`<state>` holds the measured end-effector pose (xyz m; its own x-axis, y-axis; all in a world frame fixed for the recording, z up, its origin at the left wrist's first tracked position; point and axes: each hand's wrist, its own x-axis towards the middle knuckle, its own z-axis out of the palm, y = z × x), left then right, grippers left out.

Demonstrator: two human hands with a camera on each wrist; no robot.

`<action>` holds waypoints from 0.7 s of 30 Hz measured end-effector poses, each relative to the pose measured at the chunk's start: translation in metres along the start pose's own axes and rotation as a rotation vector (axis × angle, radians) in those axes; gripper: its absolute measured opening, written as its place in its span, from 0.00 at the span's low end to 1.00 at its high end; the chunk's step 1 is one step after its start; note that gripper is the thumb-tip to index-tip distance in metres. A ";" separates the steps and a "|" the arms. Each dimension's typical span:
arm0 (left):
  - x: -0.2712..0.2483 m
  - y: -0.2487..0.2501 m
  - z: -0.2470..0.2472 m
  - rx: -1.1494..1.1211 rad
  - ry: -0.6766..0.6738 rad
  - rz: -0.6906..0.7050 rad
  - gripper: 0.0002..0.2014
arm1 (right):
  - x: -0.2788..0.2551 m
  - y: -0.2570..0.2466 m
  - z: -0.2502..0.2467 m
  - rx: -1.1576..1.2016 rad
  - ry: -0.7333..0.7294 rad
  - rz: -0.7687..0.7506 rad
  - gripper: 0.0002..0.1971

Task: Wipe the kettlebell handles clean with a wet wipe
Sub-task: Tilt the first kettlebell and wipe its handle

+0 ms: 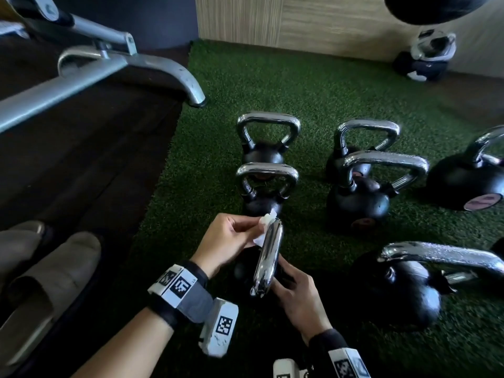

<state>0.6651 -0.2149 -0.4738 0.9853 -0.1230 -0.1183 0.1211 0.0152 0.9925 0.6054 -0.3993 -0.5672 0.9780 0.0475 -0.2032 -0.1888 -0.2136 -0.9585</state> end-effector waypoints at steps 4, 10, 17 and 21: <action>-0.026 0.008 -0.008 -0.088 -0.034 -0.035 0.11 | 0.001 0.001 0.002 0.007 -0.010 -0.013 0.43; -0.041 0.016 -0.017 0.026 -0.052 0.027 0.15 | 0.001 -0.001 0.004 0.046 -0.003 -0.013 0.43; -0.074 0.018 -0.030 0.146 -0.254 0.010 0.15 | 0.002 0.000 -0.002 -0.030 -0.022 -0.011 0.39; -0.085 0.013 -0.030 0.304 -0.183 0.089 0.15 | 0.003 0.001 -0.003 -0.076 -0.032 -0.018 0.38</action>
<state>0.5868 -0.1742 -0.4522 0.9492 -0.3106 -0.0506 -0.0330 -0.2580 0.9656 0.6079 -0.4024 -0.5683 0.9776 0.0830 -0.1935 -0.1627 -0.2857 -0.9444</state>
